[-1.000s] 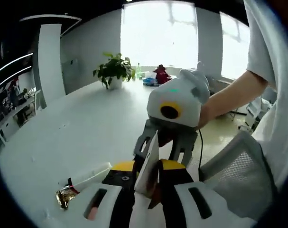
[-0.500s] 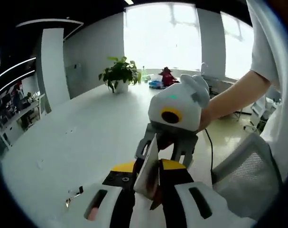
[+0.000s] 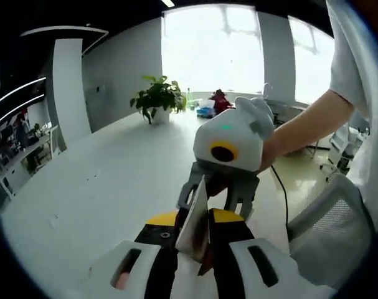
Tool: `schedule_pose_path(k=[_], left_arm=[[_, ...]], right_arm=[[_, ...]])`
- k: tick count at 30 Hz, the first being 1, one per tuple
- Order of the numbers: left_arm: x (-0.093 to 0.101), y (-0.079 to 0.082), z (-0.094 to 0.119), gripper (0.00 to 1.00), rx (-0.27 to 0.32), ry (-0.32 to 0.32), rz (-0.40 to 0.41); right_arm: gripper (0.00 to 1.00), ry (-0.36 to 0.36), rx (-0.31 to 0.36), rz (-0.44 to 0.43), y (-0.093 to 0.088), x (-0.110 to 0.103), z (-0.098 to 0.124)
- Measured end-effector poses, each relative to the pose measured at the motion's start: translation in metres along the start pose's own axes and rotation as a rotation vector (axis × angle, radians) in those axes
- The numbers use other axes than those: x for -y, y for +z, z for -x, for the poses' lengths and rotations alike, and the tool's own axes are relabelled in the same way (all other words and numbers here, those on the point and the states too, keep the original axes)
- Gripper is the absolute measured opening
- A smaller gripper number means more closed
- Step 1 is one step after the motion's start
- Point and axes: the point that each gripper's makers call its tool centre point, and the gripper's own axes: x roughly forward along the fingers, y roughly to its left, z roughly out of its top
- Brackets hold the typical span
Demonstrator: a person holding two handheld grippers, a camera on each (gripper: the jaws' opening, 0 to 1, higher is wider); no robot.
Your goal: Arrange the skincare products in the storage area until every visible bottle or jar stands upright without overlapping.
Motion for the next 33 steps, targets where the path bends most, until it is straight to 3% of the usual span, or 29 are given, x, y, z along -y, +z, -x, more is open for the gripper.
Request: schedule_pose_path(k=[15, 18, 26, 29, 33], left_arm=[[-0.007, 0.002, -0.002, 0.2, 0.011, 0.008, 0.02], [-0.01, 0.002, 0.001, 0.25, 0.011, 0.018, 0.031], [-0.011, -0.007, 0.012, 0.4, -0.033, 0.05, 0.073], [-0.013, -0.009, 0.019, 0.47, -0.035, 0.074, 0.107], [-0.008, -0.01, 0.028, 0.48, -0.03, 0.088, 0.133]], right_arm=[[0.24, -0.038, -0.012, -0.042, -0.002, 0.007, 0.0], [0.24, -0.048, -0.055, -0.065, -0.011, 0.007, 0.0], [0.4, -0.082, -0.066, -0.122, -0.015, 0.002, 0.008], [0.51, -0.108, -0.058, -0.151, -0.017, 0.004, 0.012], [0.6, -0.126, -0.033, -0.169, -0.012, 0.003, 0.018]])
